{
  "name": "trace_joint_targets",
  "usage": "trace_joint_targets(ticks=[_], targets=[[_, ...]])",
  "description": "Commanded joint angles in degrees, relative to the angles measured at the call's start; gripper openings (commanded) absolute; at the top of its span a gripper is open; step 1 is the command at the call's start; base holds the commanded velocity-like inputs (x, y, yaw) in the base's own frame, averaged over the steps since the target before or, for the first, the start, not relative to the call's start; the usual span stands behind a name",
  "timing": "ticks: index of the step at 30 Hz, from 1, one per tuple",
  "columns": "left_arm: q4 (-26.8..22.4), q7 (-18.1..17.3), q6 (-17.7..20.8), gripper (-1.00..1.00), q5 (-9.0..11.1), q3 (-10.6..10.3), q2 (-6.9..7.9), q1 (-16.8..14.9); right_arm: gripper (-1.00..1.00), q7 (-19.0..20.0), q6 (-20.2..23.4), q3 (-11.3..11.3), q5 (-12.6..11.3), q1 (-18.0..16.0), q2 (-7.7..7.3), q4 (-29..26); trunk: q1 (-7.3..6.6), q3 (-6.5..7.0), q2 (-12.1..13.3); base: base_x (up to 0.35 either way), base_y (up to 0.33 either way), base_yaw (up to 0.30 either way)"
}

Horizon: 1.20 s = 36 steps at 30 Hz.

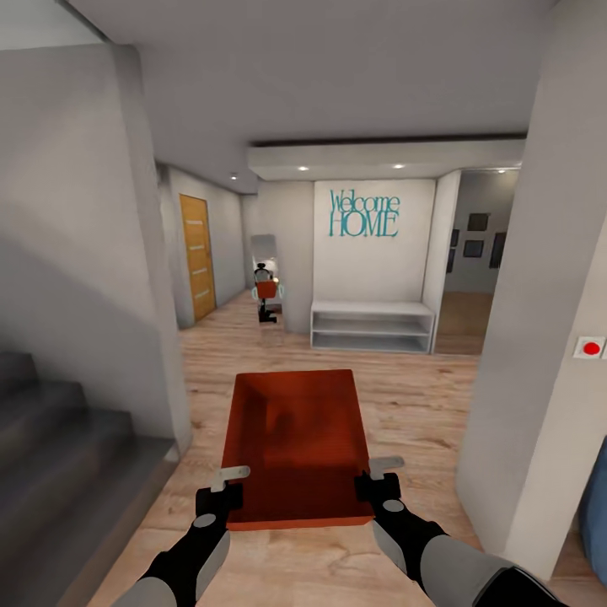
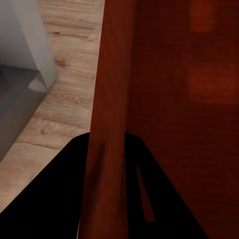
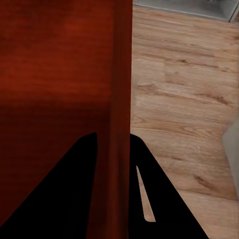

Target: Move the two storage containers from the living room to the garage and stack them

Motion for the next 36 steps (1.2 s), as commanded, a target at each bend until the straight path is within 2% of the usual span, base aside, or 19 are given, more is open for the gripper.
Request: trace_joint_targets(ticks=[1,11,19,36], targets=[[0.1,1.4,-0.3,-1.0,0.8,2.9,1.24,0.0,-1.0,0.1,-2.7,-2.7,0.5,-0.1,0.01,-0.3,0.04,-0.09,-0.1,0.322,0.0,0.0],[0.1,1.4,-0.3,-1.0,0.8,2.9,1.27,0.0,-1.0,0.1,-2.7,-2.7,0.5,-0.1,0.02,-0.3,0.04,-0.09,-0.1,0.322,0.0,-0.003],[0.1,1.4,-0.3,-1.0,0.8,2.9,1.29,0.0,-1.0,0.1,-2.6,-2.7,0.5,0.0,0.04,-0.2,0.04,-0.09,-0.1,0.322,0.0,-0.127],[0.1,1.4,-0.4,-1.0,0.8,2.9,1.31,0.0,-1.0,0.1,-2.6,-2.7,0.6,0.0,0.03,-0.2,0.04,-0.09,-0.1,0.322,0.0,-0.005]])
